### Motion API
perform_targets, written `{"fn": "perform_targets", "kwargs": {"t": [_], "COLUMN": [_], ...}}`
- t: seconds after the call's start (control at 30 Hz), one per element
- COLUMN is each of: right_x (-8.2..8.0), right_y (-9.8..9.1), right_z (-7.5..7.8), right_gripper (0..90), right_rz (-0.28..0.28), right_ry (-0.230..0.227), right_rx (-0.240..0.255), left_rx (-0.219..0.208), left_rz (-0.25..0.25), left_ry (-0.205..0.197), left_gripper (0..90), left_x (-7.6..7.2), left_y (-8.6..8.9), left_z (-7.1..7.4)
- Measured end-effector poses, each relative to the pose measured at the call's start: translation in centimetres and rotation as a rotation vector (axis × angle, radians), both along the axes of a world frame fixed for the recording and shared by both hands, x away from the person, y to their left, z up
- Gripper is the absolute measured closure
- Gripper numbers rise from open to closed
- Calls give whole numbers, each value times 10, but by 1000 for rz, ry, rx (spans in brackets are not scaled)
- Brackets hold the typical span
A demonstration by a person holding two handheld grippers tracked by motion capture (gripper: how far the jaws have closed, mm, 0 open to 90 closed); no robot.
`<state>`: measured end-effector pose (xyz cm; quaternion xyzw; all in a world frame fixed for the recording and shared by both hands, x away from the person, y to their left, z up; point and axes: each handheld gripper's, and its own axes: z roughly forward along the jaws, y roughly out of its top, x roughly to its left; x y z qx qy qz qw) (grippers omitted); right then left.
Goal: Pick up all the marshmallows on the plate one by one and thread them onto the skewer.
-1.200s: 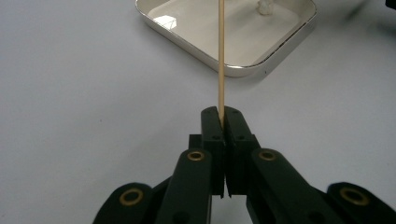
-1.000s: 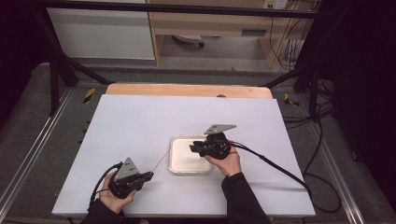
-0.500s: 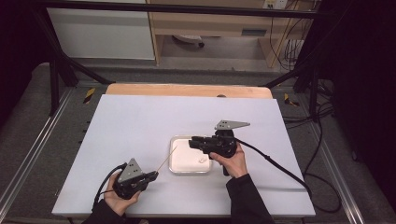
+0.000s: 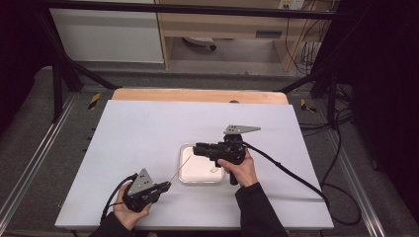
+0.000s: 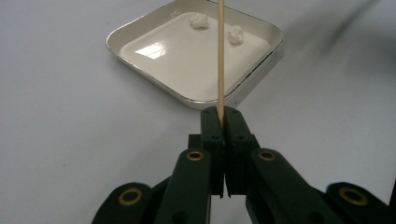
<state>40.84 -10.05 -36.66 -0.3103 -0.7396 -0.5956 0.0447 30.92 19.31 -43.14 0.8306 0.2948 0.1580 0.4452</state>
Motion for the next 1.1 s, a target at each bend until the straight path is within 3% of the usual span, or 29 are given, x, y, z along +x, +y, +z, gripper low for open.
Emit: {"fn": "perform_targets", "kwargs": {"t": [0.3,0.7,1.1], "right_x": [1,1,-2], "right_y": [4,10,14], "right_z": [-7,-14,-20], "right_gripper": [725,737,753], "right_rz": [21,55,66], "right_ry": [24,60,68], "right_rx": [-13,27,36], "left_rx": [0,-7,-32], "left_rz": [-1,0,22], "left_ry": [-6,-15,-4], "left_gripper": [882,883,883], "left_x": [-1,-2,-2], "left_y": [-1,-1,-4], "left_z": [0,0,-3]}}
